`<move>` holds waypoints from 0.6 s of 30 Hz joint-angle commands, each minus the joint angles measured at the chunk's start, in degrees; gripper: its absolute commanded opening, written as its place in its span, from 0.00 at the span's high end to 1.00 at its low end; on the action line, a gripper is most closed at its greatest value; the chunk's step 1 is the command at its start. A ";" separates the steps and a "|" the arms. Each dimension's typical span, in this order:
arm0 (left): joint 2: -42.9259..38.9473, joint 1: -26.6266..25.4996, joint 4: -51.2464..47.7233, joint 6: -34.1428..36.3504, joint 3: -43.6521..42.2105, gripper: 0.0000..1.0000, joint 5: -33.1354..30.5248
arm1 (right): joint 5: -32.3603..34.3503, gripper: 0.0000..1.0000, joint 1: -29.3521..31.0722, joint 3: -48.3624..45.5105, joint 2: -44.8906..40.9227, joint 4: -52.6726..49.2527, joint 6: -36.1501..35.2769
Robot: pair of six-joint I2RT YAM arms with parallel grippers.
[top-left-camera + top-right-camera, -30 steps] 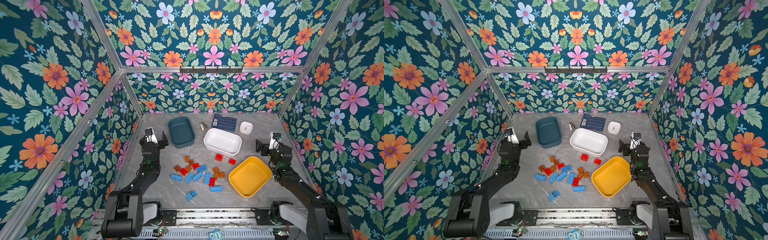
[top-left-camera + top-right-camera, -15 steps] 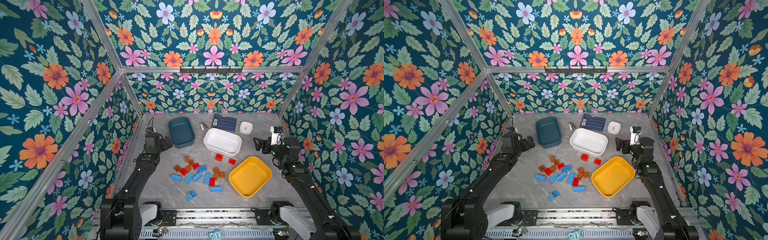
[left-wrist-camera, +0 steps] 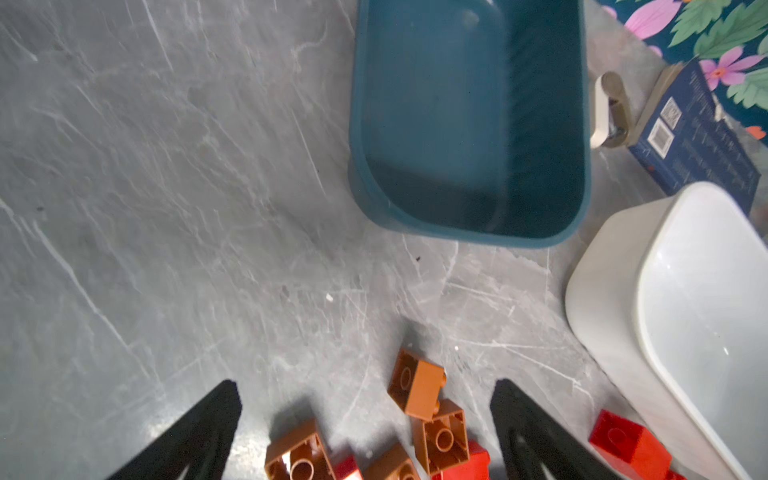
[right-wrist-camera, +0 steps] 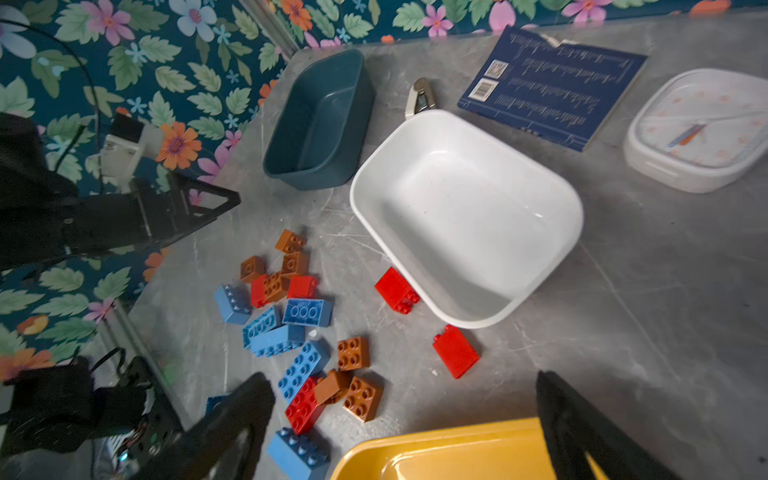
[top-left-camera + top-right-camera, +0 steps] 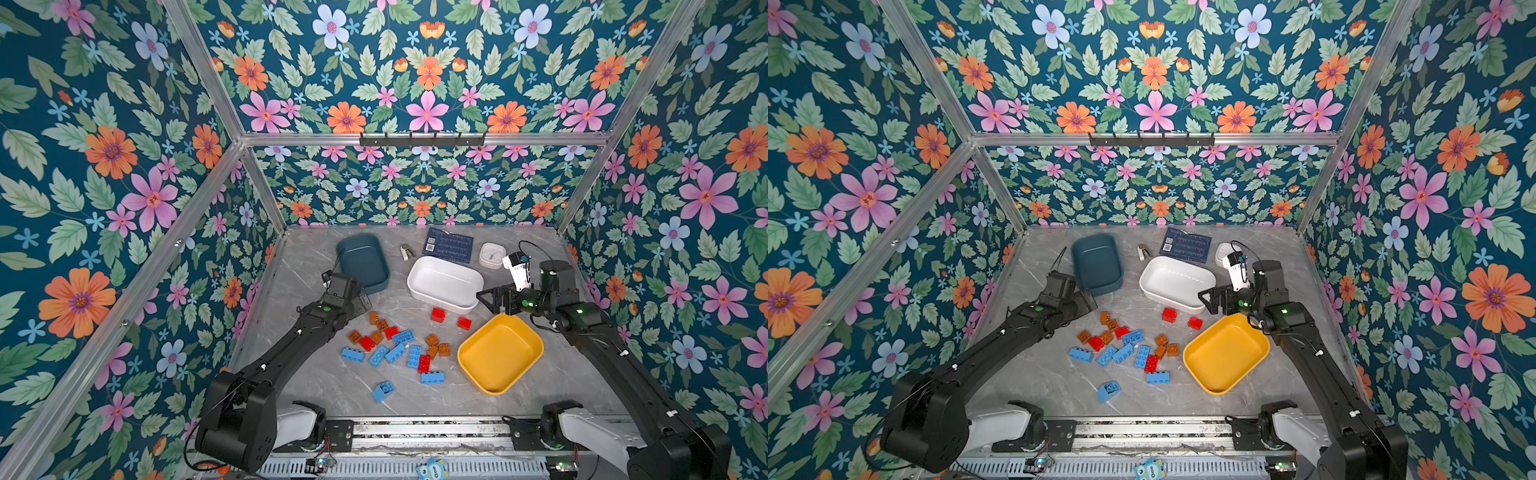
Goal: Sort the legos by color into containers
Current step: 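Grasp an orange-brown brick with the left gripper while the right arm lifts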
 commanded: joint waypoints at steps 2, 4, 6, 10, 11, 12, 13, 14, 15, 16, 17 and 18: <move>0.28 -2.28 -4.25 -6.16 -1.67 0.08 -2.38 | -2.80 0.01 1.05 0.37 0.57 -2.44 1.09; 1.05 -3.38 -8.02 -8.54 -1.14 0.13 -5.03 | -3.35 0.01 1.33 0.04 0.76 -2.12 1.62; 1.36 -3.68 -9.25 -10.32 -1.54 0.18 -6.33 | -3.52 0.02 1.60 -0.44 0.69 -1.73 1.90; 2.46 -4.41 -7.85 -13.44 -3.55 0.25 -4.77 | -4.06 0.02 1.80 -0.87 1.10 -1.73 2.11; 2.93 -4.60 -7.70 -13.75 -3.84 0.27 -4.85 | -4.14 0.02 1.93 -1.01 1.17 -1.65 2.11; 3.44 -4.74 -7.61 -13.97 -4.08 0.28 -5.08 | -4.21 0.02 1.94 -1.15 1.28 -1.63 2.08; 4.02 -4.91 -7.25 -14.18 -4.31 0.30 -5.12 | -4.23 0.02 1.98 -1.24 1.38 -1.69 2.11; 4.52 -5.02 -7.01 -14.19 -4.48 0.31 -5.04 | -4.23 0.02 1.98 -1.25 1.46 -1.66 2.11; 5.07 -5.16 -6.70 -14.30 -4.47 0.34 -4.98 | -4.23 0.02 2.01 -1.34 1.54 -1.65 2.11; 5.49 -5.37 -6.56 -14.40 -4.39 0.36 -5.08 | -4.23 0.02 1.99 -1.51 1.65 -1.76 2.00; 5.92 -5.53 -6.64 -14.55 -4.26 0.37 -5.37 | -4.23 0.02 2.06 -1.51 1.65 -1.87 2.02; 6.37 -5.77 -6.97 -14.70 -4.09 0.37 -5.69 | -4.32 0.02 2.02 -1.63 1.65 -1.93 1.98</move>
